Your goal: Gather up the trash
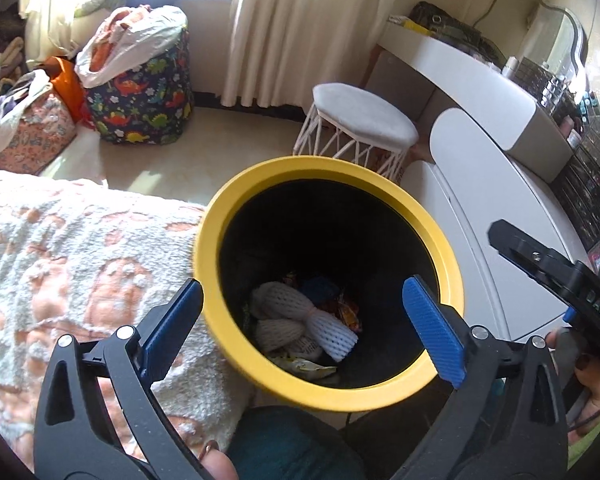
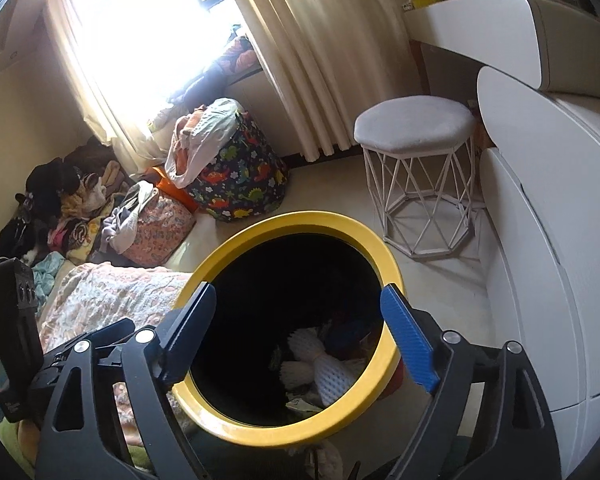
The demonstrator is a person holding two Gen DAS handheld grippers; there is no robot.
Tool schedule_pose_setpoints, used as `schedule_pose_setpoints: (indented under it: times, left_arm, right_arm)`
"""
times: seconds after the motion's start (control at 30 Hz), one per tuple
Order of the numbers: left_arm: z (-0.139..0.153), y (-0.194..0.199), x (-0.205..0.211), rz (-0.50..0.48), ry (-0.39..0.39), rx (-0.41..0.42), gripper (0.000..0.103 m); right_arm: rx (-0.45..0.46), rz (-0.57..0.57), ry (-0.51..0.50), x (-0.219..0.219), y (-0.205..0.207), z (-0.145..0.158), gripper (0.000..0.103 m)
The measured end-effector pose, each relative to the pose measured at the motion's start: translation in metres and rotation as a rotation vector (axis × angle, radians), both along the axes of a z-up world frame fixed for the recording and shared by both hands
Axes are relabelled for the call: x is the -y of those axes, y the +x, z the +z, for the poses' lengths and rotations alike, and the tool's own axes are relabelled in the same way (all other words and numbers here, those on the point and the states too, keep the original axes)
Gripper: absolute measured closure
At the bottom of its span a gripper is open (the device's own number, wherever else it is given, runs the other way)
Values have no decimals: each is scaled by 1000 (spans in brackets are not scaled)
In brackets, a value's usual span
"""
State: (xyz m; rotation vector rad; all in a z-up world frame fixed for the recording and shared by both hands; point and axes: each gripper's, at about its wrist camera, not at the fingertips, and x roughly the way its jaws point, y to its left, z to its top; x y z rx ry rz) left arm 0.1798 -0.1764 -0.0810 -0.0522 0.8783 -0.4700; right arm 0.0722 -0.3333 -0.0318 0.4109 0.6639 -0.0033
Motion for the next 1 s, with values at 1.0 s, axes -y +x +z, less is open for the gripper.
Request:
schedule_pose_setpoints:
  times: [1.0]
  left_arm:
    - [32, -121, -120, 330, 77, 331, 11]
  right_arm:
    - [406, 87, -259, -100, -89, 24, 7]
